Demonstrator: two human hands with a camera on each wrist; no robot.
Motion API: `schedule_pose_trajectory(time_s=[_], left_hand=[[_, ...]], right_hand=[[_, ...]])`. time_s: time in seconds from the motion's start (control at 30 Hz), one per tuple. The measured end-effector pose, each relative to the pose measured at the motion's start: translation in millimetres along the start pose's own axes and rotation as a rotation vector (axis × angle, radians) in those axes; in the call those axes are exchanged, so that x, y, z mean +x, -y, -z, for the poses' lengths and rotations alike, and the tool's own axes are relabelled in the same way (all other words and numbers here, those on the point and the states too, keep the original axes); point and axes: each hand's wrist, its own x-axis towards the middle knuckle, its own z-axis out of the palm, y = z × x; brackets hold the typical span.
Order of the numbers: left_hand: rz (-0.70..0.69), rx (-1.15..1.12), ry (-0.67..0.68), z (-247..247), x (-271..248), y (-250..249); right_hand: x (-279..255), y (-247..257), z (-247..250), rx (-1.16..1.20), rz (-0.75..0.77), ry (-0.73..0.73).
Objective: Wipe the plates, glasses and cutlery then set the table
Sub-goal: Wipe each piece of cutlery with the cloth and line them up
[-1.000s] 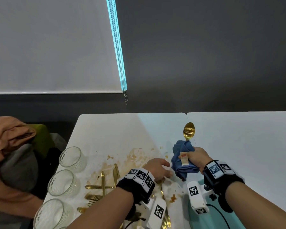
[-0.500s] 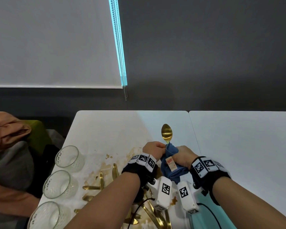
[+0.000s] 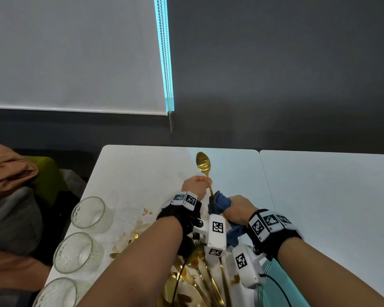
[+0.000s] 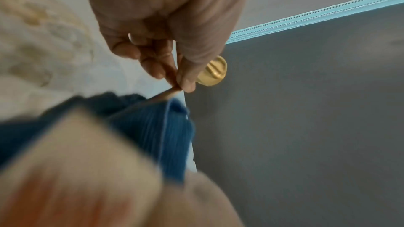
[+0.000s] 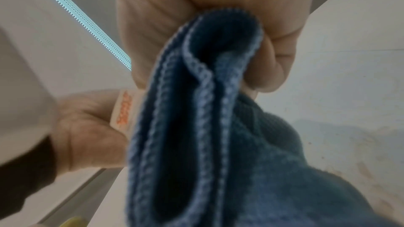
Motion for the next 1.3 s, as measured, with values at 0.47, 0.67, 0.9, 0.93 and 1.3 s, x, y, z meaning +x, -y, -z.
schedule_pose_trajectory(time_s=[0.47, 0.67, 0.9, 0.93, 1.3], left_hand=[[0.139, 0.309, -0.233, 83.6, 56.8, 16.7], [0.129, 0.575, -0.29, 74.5, 71.1, 21.0], [0.124, 0.572, -0.375, 68.2, 66.4, 22.4], [0.123, 0.553, -0.375, 66.1, 61.7, 23.0], [0.047, 0.534, -0.108, -7.4, -50.2, 42.8]], right_hand=[[-16.4, -36.5, 46.0, 0.139, -0.129, -0.138], [-17.9, -49.0, 43.1, 0.254, -0.138, -0.139], [-21.7, -62.5, 39.3, 0.408, -0.149, -0.171], [-23.3, -64.4, 39.1, 0.434, -0.151, -0.177], [-47.6, -83.6, 25.1, 0.754, -0.163, -0.161]])
